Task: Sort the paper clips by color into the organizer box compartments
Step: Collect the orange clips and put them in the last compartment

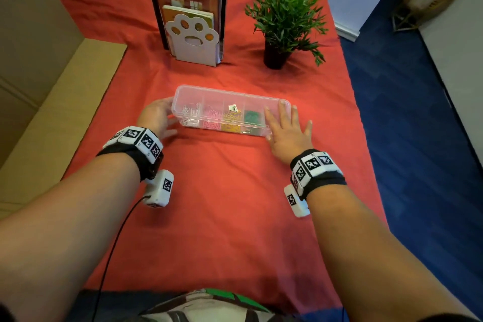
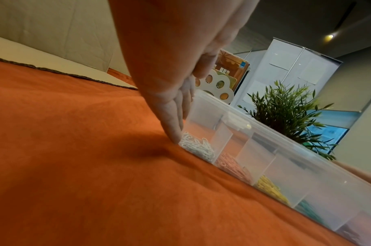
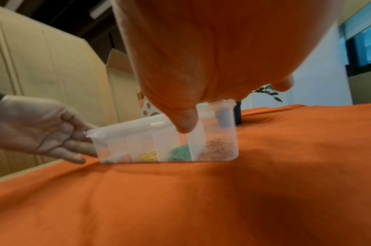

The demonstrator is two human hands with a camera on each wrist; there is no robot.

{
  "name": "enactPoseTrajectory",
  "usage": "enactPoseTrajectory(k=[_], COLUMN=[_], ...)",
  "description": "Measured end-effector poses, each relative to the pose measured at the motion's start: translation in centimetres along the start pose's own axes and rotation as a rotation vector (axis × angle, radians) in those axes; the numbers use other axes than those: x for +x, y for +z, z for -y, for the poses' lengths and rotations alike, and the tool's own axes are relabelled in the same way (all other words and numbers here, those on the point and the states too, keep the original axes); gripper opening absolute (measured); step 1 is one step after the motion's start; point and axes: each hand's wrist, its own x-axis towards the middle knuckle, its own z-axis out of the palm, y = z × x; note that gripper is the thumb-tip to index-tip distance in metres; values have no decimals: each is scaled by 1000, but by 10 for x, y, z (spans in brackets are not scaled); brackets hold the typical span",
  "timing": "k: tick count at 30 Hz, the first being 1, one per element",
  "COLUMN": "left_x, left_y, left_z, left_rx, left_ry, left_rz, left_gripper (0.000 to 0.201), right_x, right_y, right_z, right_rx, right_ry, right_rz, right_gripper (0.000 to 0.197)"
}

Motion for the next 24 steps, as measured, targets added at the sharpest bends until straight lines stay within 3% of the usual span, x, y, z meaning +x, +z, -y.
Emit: enactPoseTrajectory(k=[3,9,15,17,21,24], left_x=[2,9,10,12,11,11], left_y=[-2,-2,-2,-3,-4,-4], left_z=[5,12,11,12,11,9], left_rx=[82,255,321,341,373,421], left_ry=[59,192,216,217,218,234], left_rz=[-53,-100,-137,-145,-138,-130], left_gripper=[31,35,33,34,35,35], right_x=[0,0,-1,2,18,31], right_y=[7,13,6,4,-1,0], right_z=[1,5,27,46,103,135], right_rx=[-13,-81,-154,-107,-52,-71], right_ry=[8,25,96,41,-210,-252], right_rz=[-62,-200,-195,-189,-168,-147], right_gripper=[56,66,61,62,66,70])
